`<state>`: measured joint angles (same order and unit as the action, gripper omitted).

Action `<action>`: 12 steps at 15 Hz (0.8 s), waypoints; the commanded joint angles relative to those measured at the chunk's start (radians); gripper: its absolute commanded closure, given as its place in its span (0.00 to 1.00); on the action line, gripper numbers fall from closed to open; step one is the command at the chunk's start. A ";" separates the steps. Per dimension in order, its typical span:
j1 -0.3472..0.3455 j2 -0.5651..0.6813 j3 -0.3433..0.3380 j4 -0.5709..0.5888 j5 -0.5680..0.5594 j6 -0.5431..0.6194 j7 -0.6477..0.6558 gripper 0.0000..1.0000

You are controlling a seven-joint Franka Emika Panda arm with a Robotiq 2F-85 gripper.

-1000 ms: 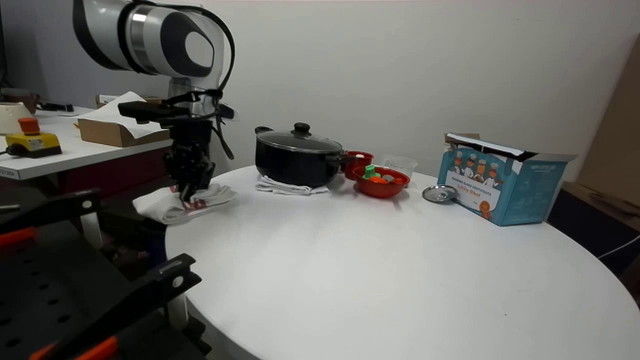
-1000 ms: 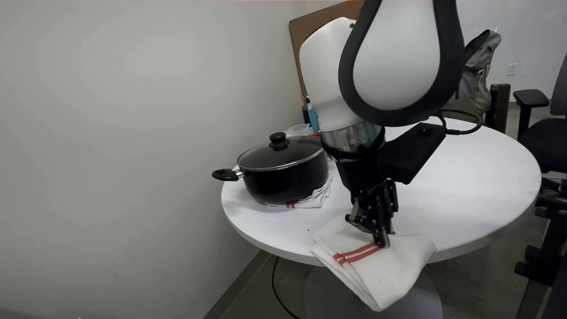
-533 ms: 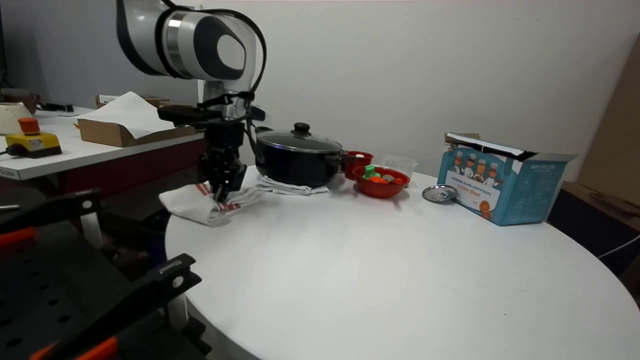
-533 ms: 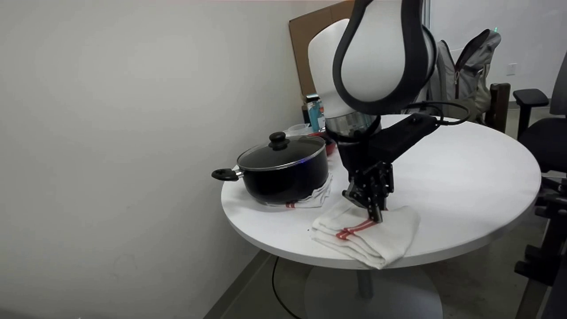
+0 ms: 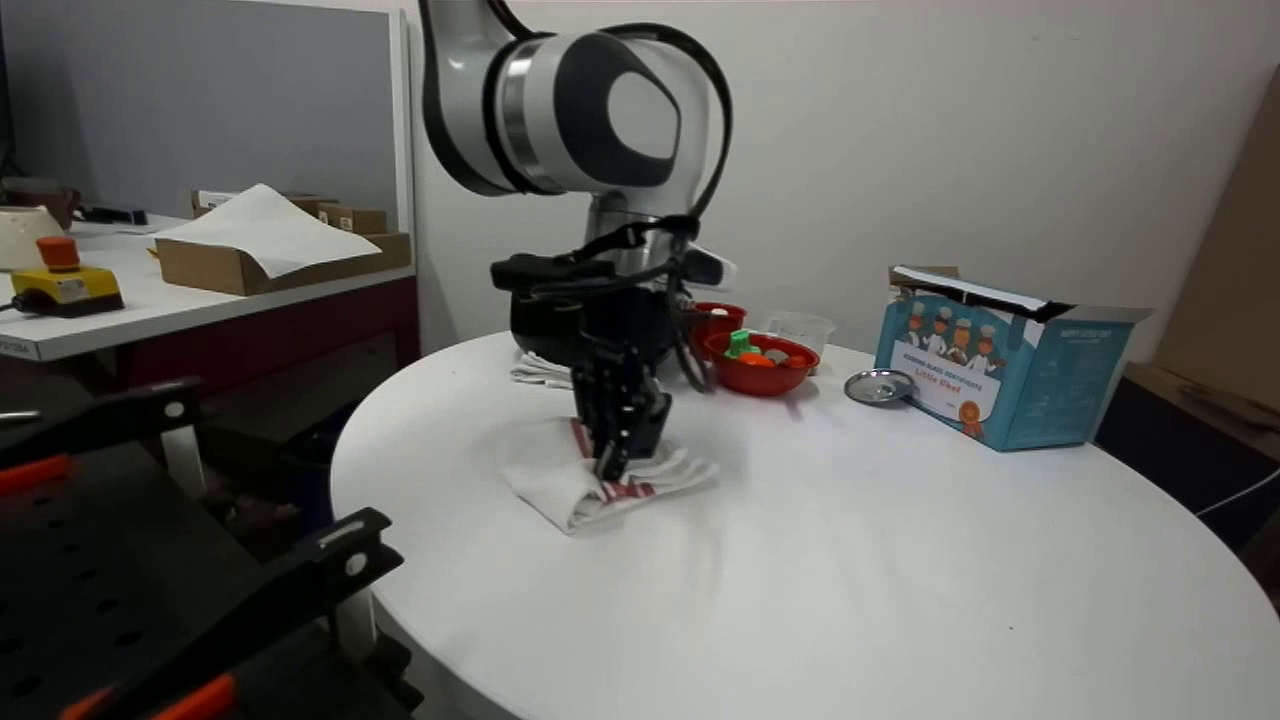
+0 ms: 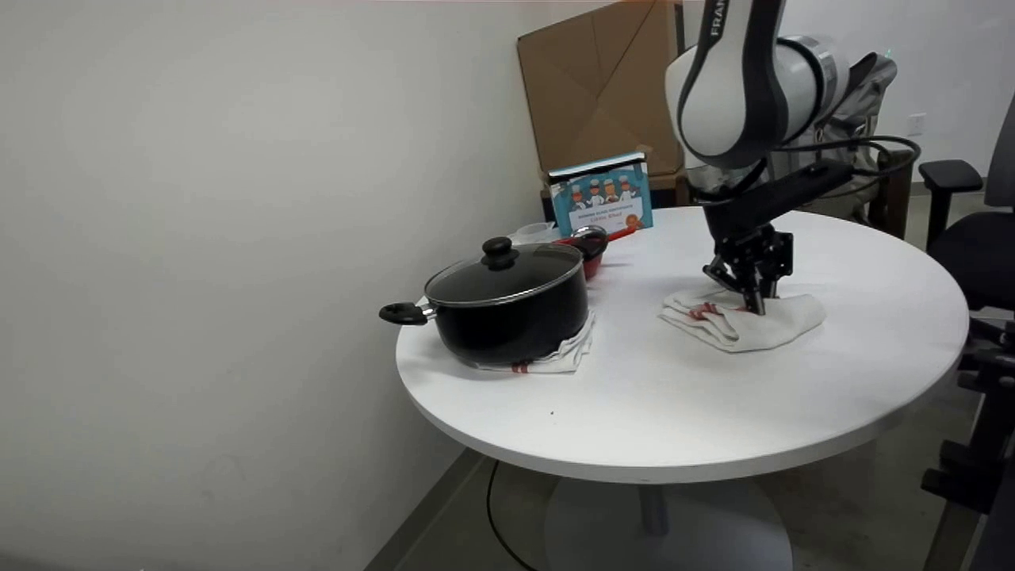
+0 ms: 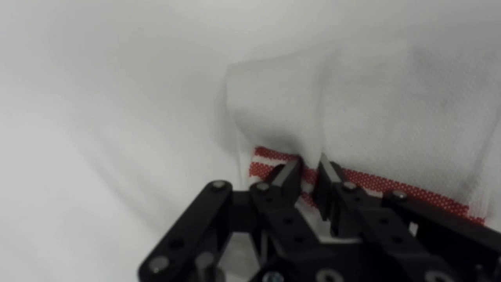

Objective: Wipe the table with the towel

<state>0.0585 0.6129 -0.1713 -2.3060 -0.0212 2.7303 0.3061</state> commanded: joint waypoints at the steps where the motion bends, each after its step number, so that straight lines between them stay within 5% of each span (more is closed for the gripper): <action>1: -0.116 0.051 -0.081 0.042 0.030 -0.007 -0.021 0.93; 6: -0.297 0.065 -0.173 0.082 0.065 -0.017 -0.043 0.93; 12: -0.463 0.097 -0.197 0.137 0.131 -0.030 -0.068 0.93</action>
<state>-0.3766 0.6822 -0.3697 -2.2124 0.0700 2.7279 0.2524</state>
